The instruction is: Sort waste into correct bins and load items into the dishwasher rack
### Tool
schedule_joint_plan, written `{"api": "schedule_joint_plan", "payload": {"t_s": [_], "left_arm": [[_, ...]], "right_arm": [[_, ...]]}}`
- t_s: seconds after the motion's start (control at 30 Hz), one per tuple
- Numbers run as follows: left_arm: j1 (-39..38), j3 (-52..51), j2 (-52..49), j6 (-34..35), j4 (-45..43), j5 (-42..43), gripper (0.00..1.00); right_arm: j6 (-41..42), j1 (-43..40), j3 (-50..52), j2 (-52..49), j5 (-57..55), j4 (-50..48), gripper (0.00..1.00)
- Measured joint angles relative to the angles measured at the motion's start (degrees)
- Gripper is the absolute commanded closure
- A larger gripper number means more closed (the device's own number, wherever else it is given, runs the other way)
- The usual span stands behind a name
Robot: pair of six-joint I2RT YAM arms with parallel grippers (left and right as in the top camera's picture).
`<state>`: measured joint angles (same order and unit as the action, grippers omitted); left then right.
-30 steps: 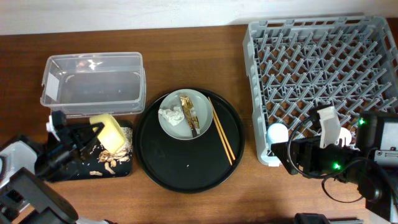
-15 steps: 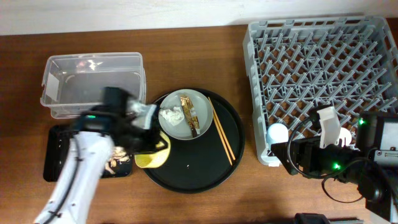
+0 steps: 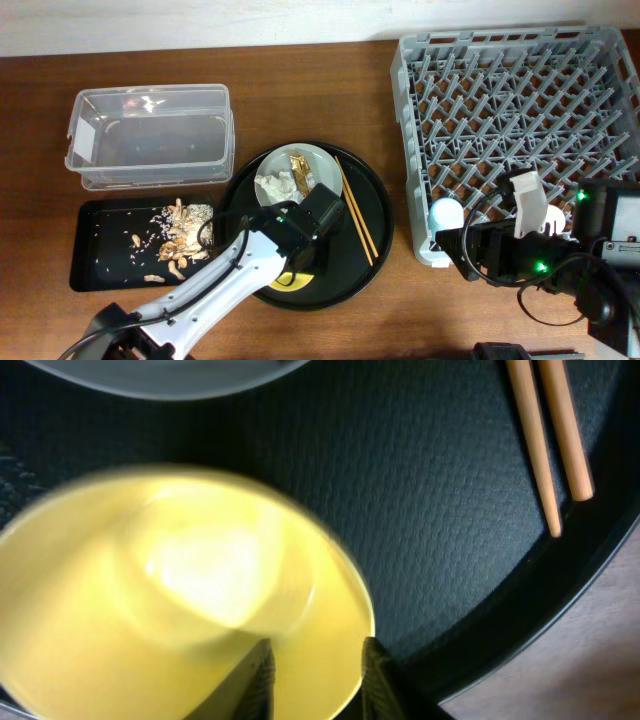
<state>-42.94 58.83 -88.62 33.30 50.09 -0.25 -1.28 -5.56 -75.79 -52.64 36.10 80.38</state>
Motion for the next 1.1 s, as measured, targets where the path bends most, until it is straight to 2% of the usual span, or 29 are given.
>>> {"api": "schedule_joint_plan", "payload": {"t_s": [0.03, 0.1, 0.17, 0.23, 0.33, 0.37, 0.4, 0.43, 0.47, 0.57, 0.67, 0.77, 0.83, 0.87, 0.9, 0.93, 1.0, 1.07, 1.1], "left_arm": [[0.2, 0.7, 0.0, 0.0, 2.1, 0.3, 0.39], [1.7, 4.5, 0.0, -0.5, 4.0, -0.7, 0.3], [6.4, 9.4, 0.0, -3.7, 0.0, -5.4, 0.3], [11.7, 10.0, -0.5, -7.1, -4.4, -8.9, 0.31], [17.4, 10.4, -11.5, -9.6, -12.3, -9.7, 0.31], [17.4, 10.4, -14.1, -10.0, -13.6, -9.6, 0.43], [17.4, 10.4, -16.5, -10.3, -14.5, -9.4, 0.61], [17.4, 10.4, -18.5, -11.0, -17.0, -9.3, 0.86], [17.4, 10.4, -20.3, -11.4, -17.4, -9.2, 0.99], [17.4, 10.7, -20.7, -11.8, -16.5, -8.9, 1.0], [17.8, 13.8, -20.2, -11.9, -7.7, -8.0, 1.0], [19.7, 21.0, -14.0, -12.4, -3.0, -9.0, 1.0], [23.1, 24.0, -9.1, -13.2, -4.8, -12.1, 1.0], [26.8, 24.9, -7.9, -13.8, -7.4, -13.8, 0.98], [30.0, 25.1, -7.9, -14.1, -9.2, -14.9, 0.39], [34.4, 25.1, -9.8, -14.3, -12.9, -15.3, 0.33], [36.8, 25.1, -12.3, -15.2, -14.8, -13.6, 0.26], [38.2, 25.0, -14.9, -15.9, -13.9, -10.0, 0.26], [37.7, 25.5, -14.7, -16.0, -10.9, -7.7, 0.37]], "right_arm": [[0.0, 0.0, 0.0, 0.0, 0.0, 0.0, 0.21], [0.0, 0.0, 0.0, 0.0, 0.0, 0.0, 0.21], [0.0, 0.0, 0.0, 0.0, 0.0, 0.0, 0.21], [0.0, 0.0, 0.0, 0.0, 0.0, 0.0, 0.21], [0.0, 0.0, 0.0, -0.1, 0.0, 0.0, 0.21], [0.0, 0.0, 0.0, -0.2, 0.0, -0.1, 0.21], [0.0, 0.0, 0.0, -0.2, 0.0, -0.1, 0.21], [0.0, 0.0, 0.0, -0.4, 0.0, 0.0, 0.21], [0.0, 0.0, 0.0, -0.6, 0.0, 0.0, 0.21], [0.0, 0.0, 0.0, -0.8, 0.0, 0.0, 0.21], [0.0, 0.0, 0.0, -0.8, 0.0, 0.1, 0.21], [0.0, 0.0, 0.0, -0.8, 0.0, 0.0, 0.21], [0.0, 0.0, 0.0, -0.8, 0.0, 0.1, 0.21], [-0.1, 0.0, 0.0, -0.8, 0.0, 0.1, 0.21], [0.0, 0.0, 0.0, -0.8, 0.0, 0.3, 0.21], [0.0, 0.0, 0.0, -0.8, 0.0, 0.4, 0.21], [0.0, 0.0, 0.0, -0.9, 0.0, 0.4, 0.21], [0.0, 0.0, 0.0, -0.9, 0.0, 0.5, 0.21], [0.0, 0.0, 0.0, -0.9, 0.0, 0.5, 0.21]]}}
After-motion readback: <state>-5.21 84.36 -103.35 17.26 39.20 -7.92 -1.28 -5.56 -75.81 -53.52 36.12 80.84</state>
